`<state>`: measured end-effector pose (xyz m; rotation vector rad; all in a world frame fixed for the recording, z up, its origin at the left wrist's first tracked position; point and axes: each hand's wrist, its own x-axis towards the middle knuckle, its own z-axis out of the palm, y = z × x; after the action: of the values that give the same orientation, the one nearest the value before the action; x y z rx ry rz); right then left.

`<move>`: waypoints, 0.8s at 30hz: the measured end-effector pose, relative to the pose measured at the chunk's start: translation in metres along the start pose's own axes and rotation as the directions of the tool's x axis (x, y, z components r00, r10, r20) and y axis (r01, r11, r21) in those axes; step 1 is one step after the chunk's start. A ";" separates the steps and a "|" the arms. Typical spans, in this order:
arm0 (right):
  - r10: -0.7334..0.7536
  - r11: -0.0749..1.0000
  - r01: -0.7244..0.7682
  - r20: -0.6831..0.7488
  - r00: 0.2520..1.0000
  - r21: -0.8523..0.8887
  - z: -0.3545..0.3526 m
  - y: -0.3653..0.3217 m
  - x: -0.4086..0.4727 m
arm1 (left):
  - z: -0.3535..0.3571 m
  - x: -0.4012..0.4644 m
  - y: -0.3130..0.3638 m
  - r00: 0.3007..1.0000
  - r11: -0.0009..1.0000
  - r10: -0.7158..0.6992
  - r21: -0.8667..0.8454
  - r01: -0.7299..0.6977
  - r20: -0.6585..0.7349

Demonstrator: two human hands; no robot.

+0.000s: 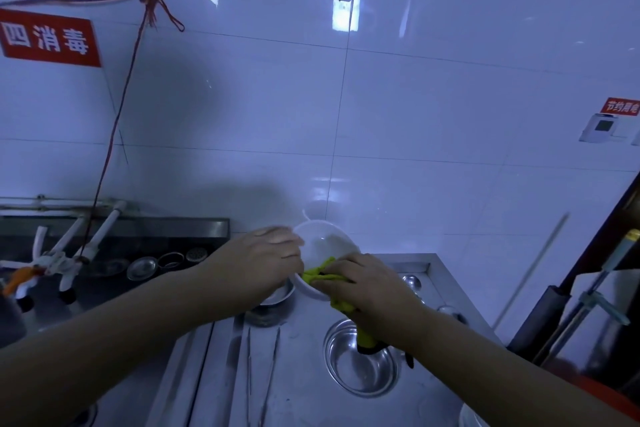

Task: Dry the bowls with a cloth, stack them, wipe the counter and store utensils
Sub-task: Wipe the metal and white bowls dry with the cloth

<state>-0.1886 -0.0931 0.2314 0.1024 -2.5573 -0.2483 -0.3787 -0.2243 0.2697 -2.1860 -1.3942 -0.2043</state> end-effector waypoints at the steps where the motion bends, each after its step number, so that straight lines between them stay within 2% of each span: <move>1: -0.008 1.000 0.008 -0.004 1.000 0.007 -0.001 0.000 -0.001 | 0.000 0.002 -0.001 1.000 1.000 0.012 -0.019 -0.012 0.023; 3: 0.007 0.999 -0.004 -0.067 0.998 0.044 -0.002 0.001 -0.008 | 0.004 -0.001 -0.003 1.000 0.999 0.000 -0.040 0.001 0.021; 4: 0.053 0.995 -0.041 -0.135 0.989 0.088 -0.002 0.001 -0.012 | 0.006 -0.005 -0.003 0.998 0.989 -0.046 -0.137 0.050 0.030; 5: 0.127 0.985 -0.097 -0.219 0.967 0.144 -0.002 0.001 -0.016 | 0.008 -0.009 -0.002 0.989 0.939 -0.139 -0.310 0.148 0.051; 6: 0.221 0.966 -0.165 -0.301 0.928 0.200 -0.002 0.001 -0.018 | 0.010 -0.012 0.000 0.958 0.825 -0.267 -0.489 0.283 0.102; 8: 0.386 0.916 -0.288 -0.418 0.823 0.279 -0.001 -0.002 -0.017 | 0.013 -0.014 0.012 0.853 0.463 -0.457 -0.751 0.471 0.253; 9: 0.445 0.892 -0.333 -0.452 0.773 0.307 0.001 -0.004 -0.014 | 0.015 -0.012 0.021 0.803 0.266 -0.517 -0.836 0.480 0.297; 11: 0.532 0.844 -0.399 -0.462 0.709 0.358 0.004 -0.011 -0.006 | 0.018 -0.002 0.039 0.725 -0.122 -0.593 -0.929 0.350 0.350; 12: 0.545 0.836 -0.414 -0.454 0.705 0.361 0.007 -0.014 -0.003 | 0.019 0.003 0.046 0.697 -0.284 -0.612 -0.926 0.248 0.374; 13: 0.526 0.849 -0.411 -0.452 0.721 0.332 0.010 -0.018 -0.001 | 0.020 0.008 0.051 0.673 -0.389 -0.627 -0.906 0.165 0.392; 14: 0.487 0.872 -0.393 -0.451 0.748 0.290 0.014 -0.021 0.000 | 0.022 0.012 0.054 0.652 -0.444 -0.640 -0.888 0.117 0.406; 16: 0.454 0.890 -0.367 -0.440 0.775 0.272 0.017 -0.025 0.001 | 0.024 0.017 0.057 0.634 -0.479 -0.655 -0.875 0.074 0.412; 18: 0.431 0.901 -0.345 -0.464 0.774 0.263 0.016 -0.025 0.002 | 0.028 0.020 0.058 0.659 -0.496 -0.638 -0.867 0.044 0.398; 21: 0.396 0.918 -0.340 -0.500 0.770 0.204 0.016 -0.024 0.004 | 0.031 0.022 0.059 0.716 -0.474 -0.601 -0.880 0.039 0.355; 24: 0.422 0.907 -0.354 -0.474 0.773 0.230 0.014 -0.021 0.007 | 0.031 0.027 0.056 0.734 -0.430 -0.592 -0.901 0.061 0.332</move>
<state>-0.2018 -0.1119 0.2190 -0.2819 -1.9905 0.1002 -0.3221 -0.2054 0.2341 -1.9709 -1.8762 -2.9867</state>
